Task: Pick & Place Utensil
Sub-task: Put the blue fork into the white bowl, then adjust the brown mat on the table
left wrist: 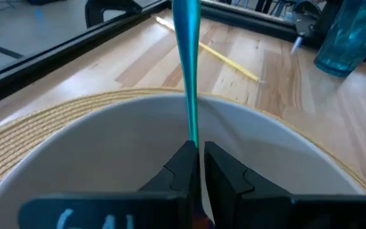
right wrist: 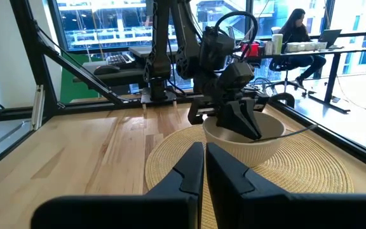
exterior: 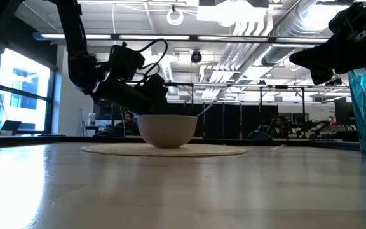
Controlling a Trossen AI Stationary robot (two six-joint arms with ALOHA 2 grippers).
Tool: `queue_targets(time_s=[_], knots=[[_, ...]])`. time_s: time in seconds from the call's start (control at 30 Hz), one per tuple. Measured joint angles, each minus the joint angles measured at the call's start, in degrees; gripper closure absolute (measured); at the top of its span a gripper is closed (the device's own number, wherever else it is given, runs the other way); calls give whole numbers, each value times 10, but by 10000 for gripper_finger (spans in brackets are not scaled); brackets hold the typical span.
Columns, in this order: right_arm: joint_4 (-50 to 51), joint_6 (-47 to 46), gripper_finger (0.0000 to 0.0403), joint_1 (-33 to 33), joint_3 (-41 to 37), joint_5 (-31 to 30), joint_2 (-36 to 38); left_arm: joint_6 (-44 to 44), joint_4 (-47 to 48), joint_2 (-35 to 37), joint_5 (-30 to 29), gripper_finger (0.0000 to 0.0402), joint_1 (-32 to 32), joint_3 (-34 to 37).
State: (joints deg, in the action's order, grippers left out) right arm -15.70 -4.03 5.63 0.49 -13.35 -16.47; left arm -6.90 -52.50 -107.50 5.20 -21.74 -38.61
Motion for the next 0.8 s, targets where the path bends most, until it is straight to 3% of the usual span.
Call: queue_targets(time_s=[0.37, 0.8], knots=[[0, 0, 391, 0, 0, 0, 0, 4, -2, 2, 0, 370, 0, 0], [0, 0, 391, 0, 0, 0, 0, 6, 5, 69, 17, 369, 0, 0]])
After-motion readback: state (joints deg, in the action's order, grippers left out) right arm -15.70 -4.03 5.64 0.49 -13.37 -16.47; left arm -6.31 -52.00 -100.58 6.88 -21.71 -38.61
